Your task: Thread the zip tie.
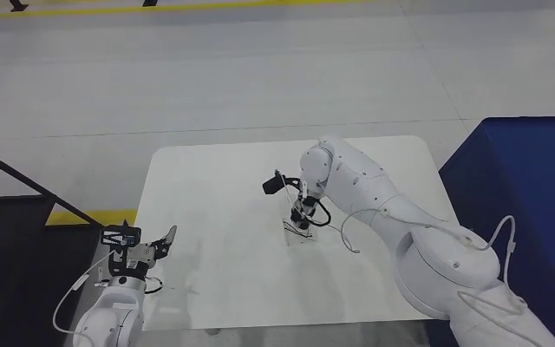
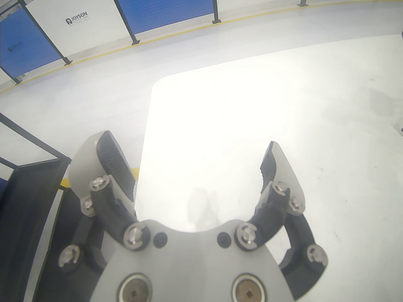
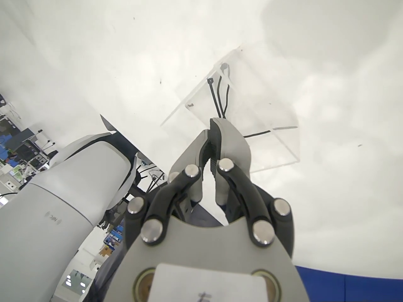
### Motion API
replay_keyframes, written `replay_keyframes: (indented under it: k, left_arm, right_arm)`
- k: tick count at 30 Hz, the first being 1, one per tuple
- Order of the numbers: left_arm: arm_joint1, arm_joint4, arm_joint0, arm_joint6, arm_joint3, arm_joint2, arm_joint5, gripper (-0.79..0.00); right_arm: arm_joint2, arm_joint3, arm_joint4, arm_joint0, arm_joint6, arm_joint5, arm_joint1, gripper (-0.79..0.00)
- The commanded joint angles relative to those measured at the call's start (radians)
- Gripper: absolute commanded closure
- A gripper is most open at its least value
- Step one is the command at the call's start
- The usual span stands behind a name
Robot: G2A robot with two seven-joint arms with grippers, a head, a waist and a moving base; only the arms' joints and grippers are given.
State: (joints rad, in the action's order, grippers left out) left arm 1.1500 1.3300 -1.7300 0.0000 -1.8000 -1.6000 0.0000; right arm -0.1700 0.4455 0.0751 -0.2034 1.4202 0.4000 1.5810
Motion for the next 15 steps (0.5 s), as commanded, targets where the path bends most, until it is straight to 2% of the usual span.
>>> replay_keyframes:
  k: [1,15]
  left_arm:
    - [0.0,0.0,0.0,0.0,0.0,0.0,0.0,-0.785]
    - [0.0,0.0,0.0,0.0,0.0,0.0,0.0,-0.785]
  right_arm:
    - [0.0,0.007,0.019,-0.011,-0.006,0.006,0.006,-0.111]
    - [0.0,-0.079,0.096,-0.025,-0.013,0.013,0.067,-0.145]
